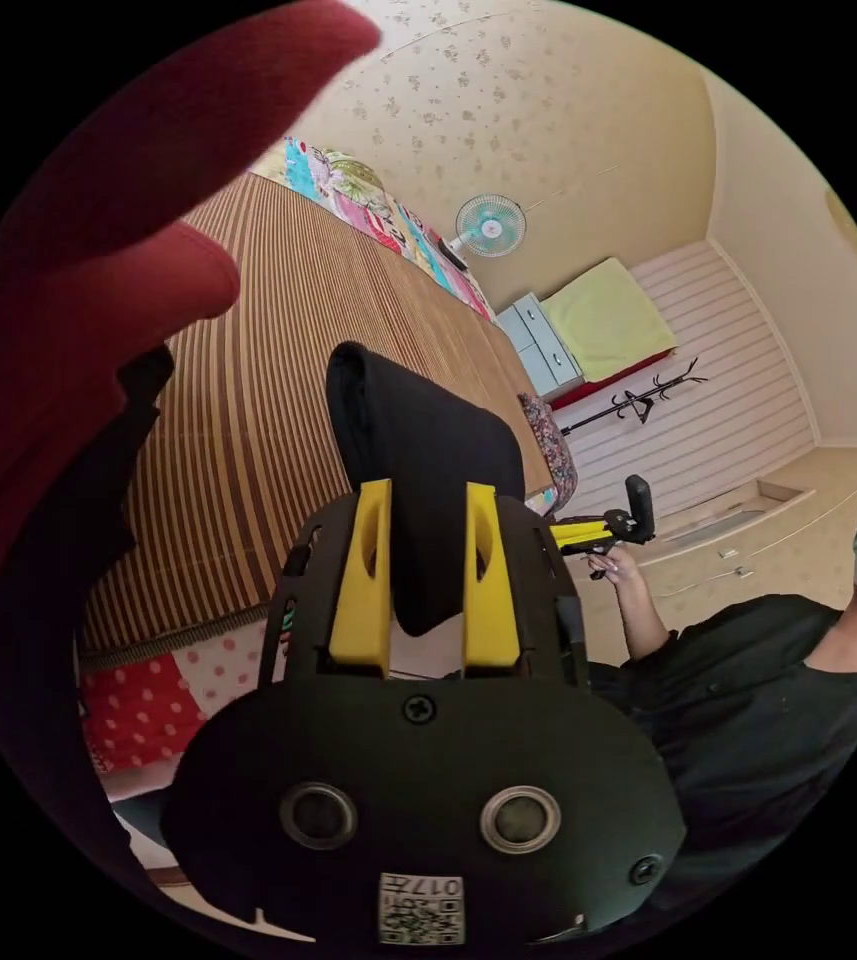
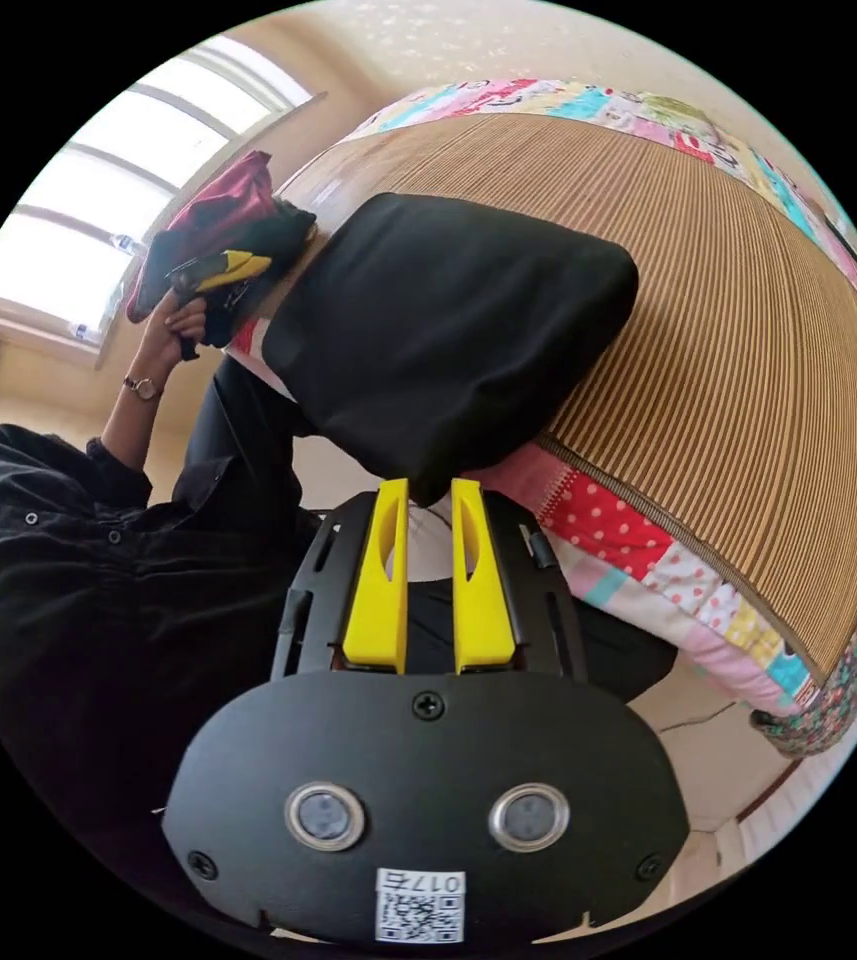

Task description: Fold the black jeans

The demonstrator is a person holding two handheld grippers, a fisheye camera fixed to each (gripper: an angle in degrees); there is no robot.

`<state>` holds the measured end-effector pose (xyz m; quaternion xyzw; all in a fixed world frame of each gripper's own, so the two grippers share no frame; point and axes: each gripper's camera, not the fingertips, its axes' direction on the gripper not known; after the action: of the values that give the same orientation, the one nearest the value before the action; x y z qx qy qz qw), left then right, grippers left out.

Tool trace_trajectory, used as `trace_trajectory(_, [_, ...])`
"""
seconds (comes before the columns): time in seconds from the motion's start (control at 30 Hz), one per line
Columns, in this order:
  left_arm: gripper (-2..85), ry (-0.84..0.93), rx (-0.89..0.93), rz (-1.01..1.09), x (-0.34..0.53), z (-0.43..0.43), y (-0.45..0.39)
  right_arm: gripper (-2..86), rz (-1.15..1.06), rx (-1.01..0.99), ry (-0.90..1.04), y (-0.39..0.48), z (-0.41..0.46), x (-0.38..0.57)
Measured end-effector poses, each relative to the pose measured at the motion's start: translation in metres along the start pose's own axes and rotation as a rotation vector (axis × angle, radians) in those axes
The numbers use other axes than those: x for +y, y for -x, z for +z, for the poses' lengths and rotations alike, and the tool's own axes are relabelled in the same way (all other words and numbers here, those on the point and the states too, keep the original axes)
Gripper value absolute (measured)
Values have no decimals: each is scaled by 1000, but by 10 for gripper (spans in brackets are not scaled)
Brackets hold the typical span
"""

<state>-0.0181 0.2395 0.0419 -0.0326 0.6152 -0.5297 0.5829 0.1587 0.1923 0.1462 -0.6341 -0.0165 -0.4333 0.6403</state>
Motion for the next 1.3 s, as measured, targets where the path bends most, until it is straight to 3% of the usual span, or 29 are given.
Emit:
trace_trajectory(0.1, [121, 43, -17, 28, -10, 21, -6, 74, -9, 13, -72, 5, -22, -3])
trace_trajectory(0.27, [124, 64, -144, 33, -6, 51, -8, 83, 215, -55, -327, -29, -54, -9])
trace_trajectory(0.4, [114, 104, -333, -17, 18, 66, -1, 80, 215, -127, -481, 12, -48, -35])
trace_trajectory(0.47, [116, 135, -306, -116, 29, 65, 18, 74, 274, -83, -503, 39, -28, -46])
trace_trajectory(0.53, [118, 56, -185, -133, 49, 47, 33, 63, 363, 18, -560, 89, 7, -49])
trace_trajectory(0.6, [116, 30, -166, -118, 59, 37, 40, 41, 252, -15, -547, 134, 35, -52])
trace_trajectory(0.73, [140, 213, -185, -98, 64, 64, 57, 13, 141, -41, -412, 202, 90, -51])
trace_trajectory(0.83, [130, 205, -48, -172, 68, 79, 68, 7, 133, -73, -402, 208, 92, -48])
trace_trajectory(1.07, [115, 220, -239, -107, 51, 118, 36, 8, 225, 77, -544, 180, 37, -6])
trace_trajectory(1.3, [99, 330, -53, 9, 27, 214, -15, 32, 409, 145, -634, 149, 0, 29])
